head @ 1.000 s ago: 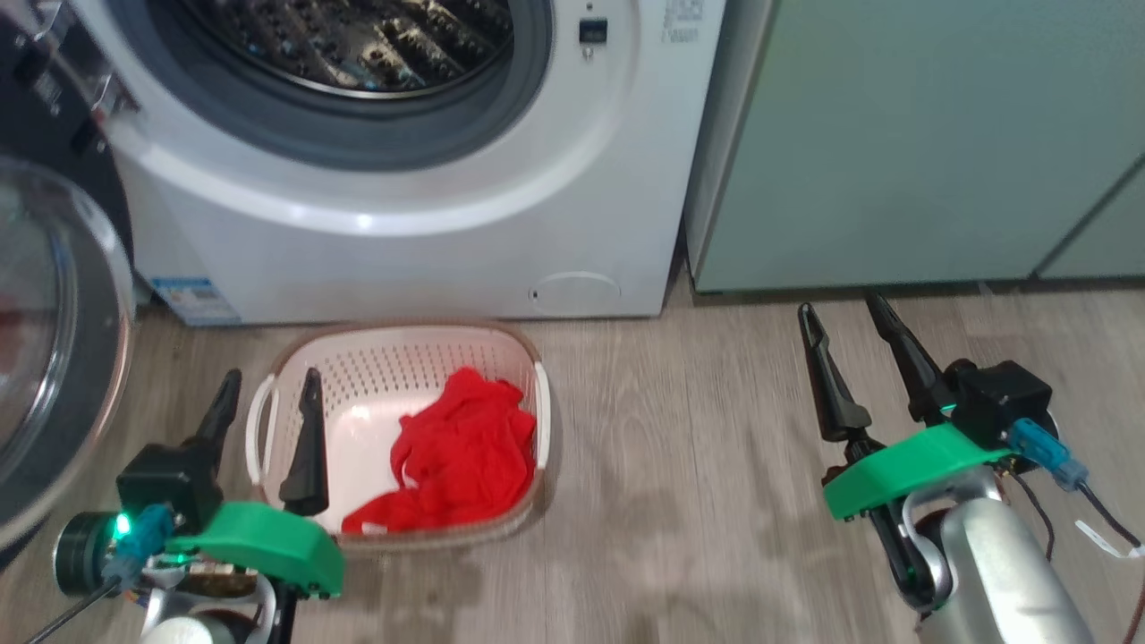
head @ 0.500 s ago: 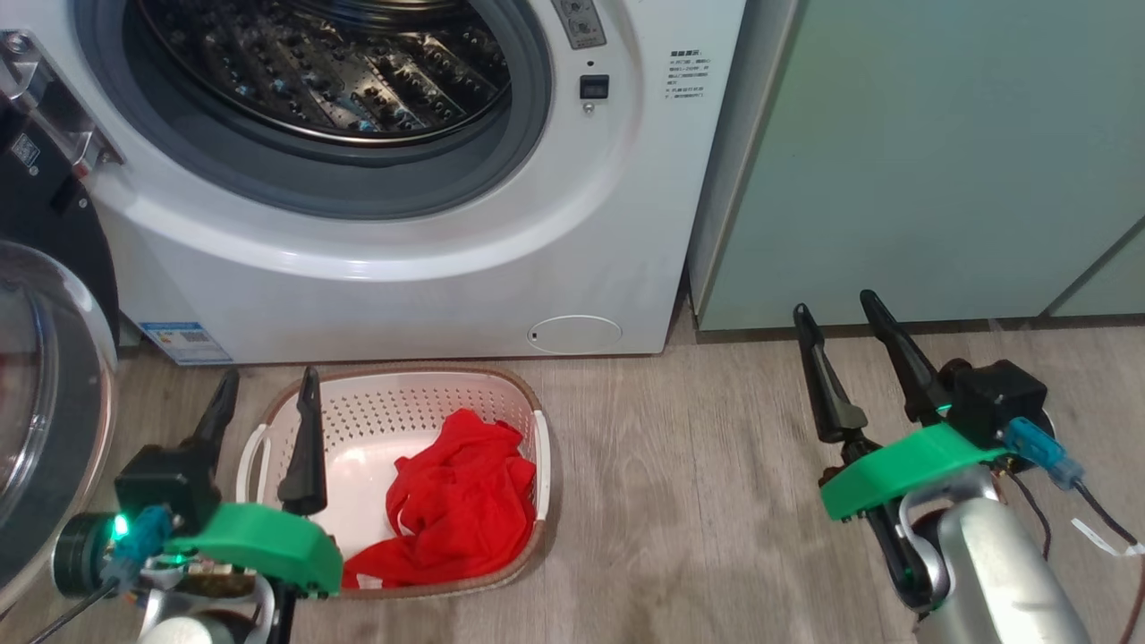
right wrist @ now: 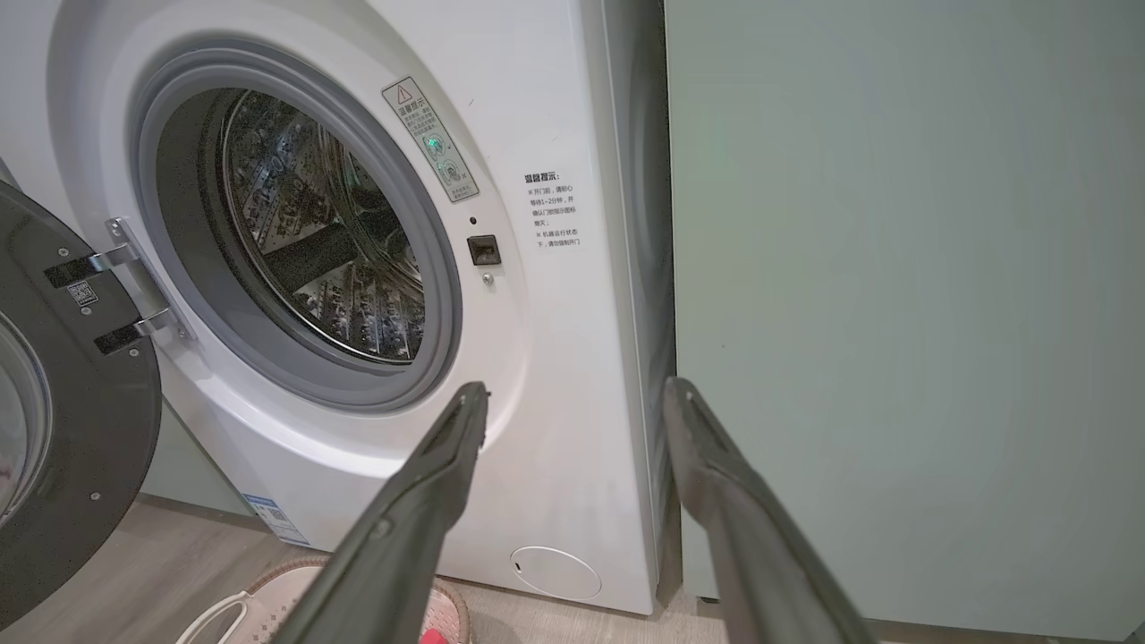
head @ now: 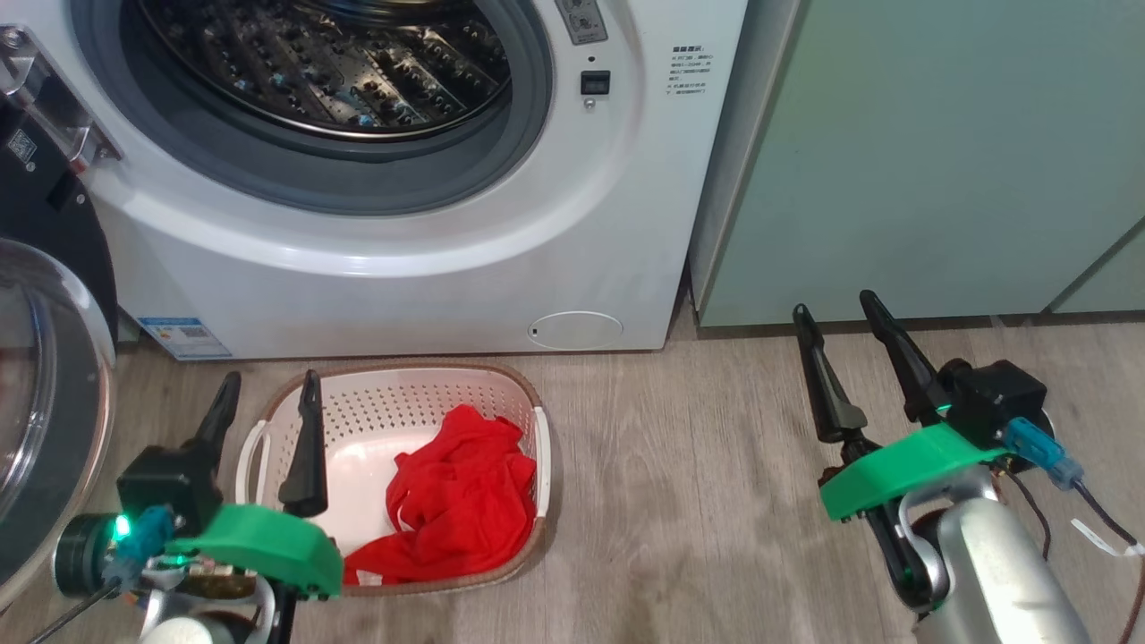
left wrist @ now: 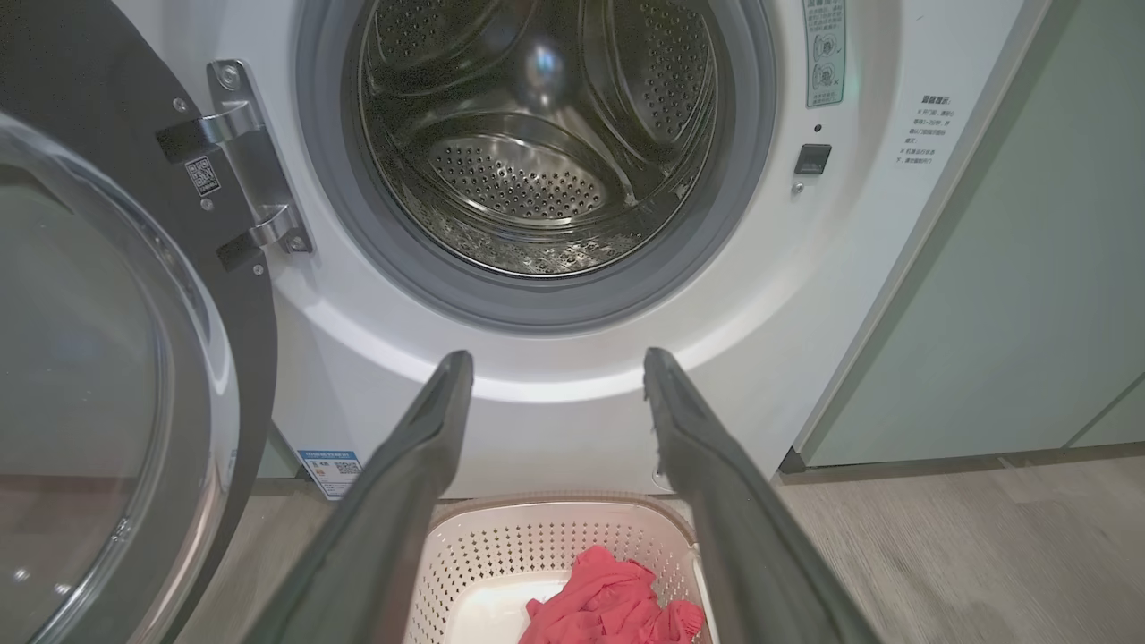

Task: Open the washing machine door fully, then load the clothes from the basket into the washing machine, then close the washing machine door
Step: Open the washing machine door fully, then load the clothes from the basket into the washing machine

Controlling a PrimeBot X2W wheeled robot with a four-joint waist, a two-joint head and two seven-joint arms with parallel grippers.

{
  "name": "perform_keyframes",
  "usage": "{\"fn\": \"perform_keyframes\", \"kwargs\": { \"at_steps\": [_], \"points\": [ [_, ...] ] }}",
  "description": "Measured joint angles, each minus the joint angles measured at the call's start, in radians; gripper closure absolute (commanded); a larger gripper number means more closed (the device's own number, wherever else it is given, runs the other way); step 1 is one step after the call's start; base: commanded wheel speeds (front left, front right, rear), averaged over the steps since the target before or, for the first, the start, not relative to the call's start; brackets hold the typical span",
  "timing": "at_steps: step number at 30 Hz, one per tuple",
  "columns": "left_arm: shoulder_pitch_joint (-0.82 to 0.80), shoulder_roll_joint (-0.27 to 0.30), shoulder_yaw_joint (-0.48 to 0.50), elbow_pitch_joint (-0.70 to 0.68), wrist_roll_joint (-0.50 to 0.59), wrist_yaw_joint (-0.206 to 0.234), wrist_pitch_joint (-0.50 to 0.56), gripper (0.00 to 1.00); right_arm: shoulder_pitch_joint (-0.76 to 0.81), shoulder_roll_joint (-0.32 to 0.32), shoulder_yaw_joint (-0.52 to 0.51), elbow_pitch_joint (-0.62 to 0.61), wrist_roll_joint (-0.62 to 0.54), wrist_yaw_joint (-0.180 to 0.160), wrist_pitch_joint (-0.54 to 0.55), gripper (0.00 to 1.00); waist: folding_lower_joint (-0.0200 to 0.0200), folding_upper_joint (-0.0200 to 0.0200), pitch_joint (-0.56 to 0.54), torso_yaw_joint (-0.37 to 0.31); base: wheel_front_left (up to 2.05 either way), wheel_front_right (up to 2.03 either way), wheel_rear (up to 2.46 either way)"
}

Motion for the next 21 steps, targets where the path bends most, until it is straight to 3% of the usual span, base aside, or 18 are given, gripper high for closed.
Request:
{"fn": "perform_keyframes", "kwargs": {
  "at_steps": [12,21],
  "points": [
    [-0.041,0.004,-0.017,0.048,-0.035,-0.01,0.002,0.0,-0.006,0.0,-0.001,-0.026,-0.001,0.0,0.001,0.0,0.0,0.0,0.05,-0.002,0.0,0.0,0.0],
    [-0.27,0.01,-0.057,0.31,-0.075,-0.077,0.048,0.0,-0.076,0.0,0.004,-0.073,-0.011,0.0,0.01,0.0,0.0,0.0,0.169,-0.008,0.0,0.0,0.0]
  ]
}}
